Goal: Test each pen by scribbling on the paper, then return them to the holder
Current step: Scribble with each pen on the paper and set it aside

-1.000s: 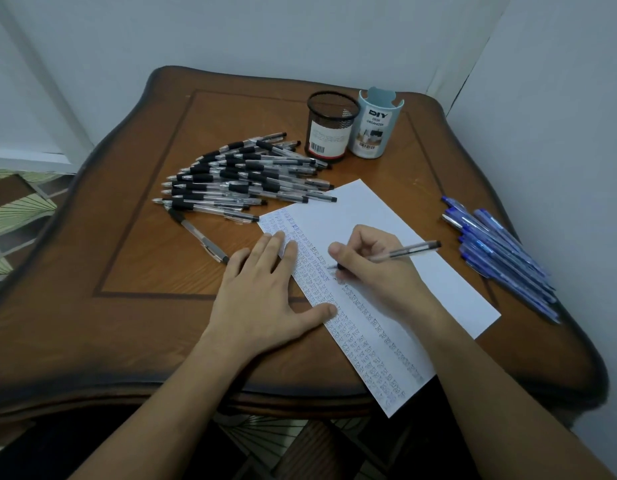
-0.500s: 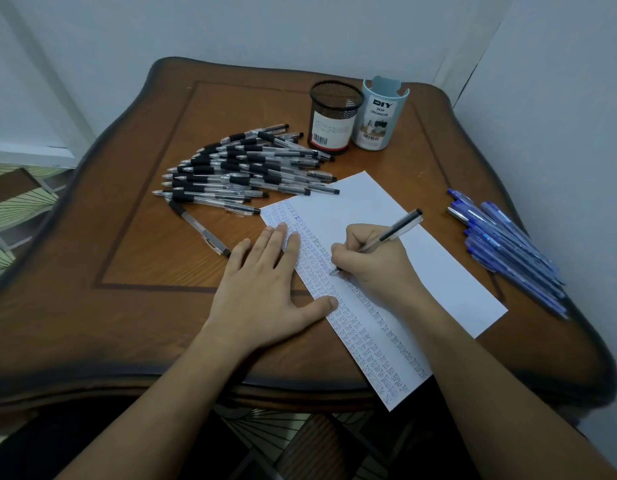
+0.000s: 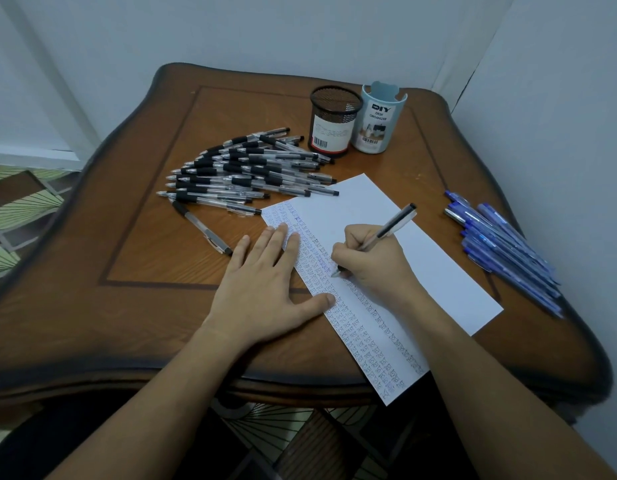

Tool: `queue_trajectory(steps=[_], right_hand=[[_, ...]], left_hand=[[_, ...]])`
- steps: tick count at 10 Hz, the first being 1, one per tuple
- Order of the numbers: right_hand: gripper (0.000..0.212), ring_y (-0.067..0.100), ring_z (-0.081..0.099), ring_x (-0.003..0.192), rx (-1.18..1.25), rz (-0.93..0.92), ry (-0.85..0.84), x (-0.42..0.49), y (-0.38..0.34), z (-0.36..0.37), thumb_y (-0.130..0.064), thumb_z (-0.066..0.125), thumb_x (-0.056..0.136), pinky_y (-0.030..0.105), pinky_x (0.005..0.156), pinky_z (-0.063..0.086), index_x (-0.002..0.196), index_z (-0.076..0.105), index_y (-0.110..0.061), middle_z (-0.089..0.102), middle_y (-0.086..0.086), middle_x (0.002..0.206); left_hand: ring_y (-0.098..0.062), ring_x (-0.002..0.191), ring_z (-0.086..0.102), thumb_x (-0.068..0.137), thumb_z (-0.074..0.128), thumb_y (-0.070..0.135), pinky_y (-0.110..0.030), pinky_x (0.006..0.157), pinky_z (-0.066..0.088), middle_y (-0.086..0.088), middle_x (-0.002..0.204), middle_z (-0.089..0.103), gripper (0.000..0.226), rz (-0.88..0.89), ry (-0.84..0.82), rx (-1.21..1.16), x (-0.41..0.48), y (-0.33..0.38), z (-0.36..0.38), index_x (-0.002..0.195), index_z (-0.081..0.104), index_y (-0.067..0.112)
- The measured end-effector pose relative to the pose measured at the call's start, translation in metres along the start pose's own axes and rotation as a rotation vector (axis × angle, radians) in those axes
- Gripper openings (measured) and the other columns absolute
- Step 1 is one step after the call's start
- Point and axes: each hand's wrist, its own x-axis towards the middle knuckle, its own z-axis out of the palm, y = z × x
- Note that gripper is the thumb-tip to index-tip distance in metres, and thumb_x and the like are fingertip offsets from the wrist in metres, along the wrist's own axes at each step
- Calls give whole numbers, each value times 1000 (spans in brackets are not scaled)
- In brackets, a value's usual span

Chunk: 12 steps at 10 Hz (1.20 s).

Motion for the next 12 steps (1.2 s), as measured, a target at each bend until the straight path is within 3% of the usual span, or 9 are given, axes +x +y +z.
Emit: queue_trajectory(steps=[6, 9, 12], right_hand=[[39, 6, 45, 44, -28, -10, -6, 0, 2, -3, -14, 63, 71, 39, 61, 39, 50, 30, -22, 26, -5, 51], [46, 4, 40, 43, -72, -45, 20, -2, -2, -2, -5, 63, 78, 33, 57, 36, 51, 30, -23, 28, -11, 48], [39, 13, 32, 49, -87, -37, 46, -3, -6, -3, -14, 61, 73, 36, 56, 32, 51, 29, -22, 24, -7, 52]], left_hand=[[-14, 151, -8, 63, -2, 91, -41, 121, -8, 1, 165, -7, 116, -2, 0, -14, 0, 0, -2, 158, 4, 24], [-14, 151, -9, 64, -2, 91, -40, 121, -8, 2, 165, -8, 115, -1, -3, -2, 0, -1, 0, 158, 2, 24], [-14, 151, -8, 65, -1, 91, -41, 121, -8, 1, 165, -7, 114, 2, 2, -5, 0, 0, 0, 158, 3, 24]])
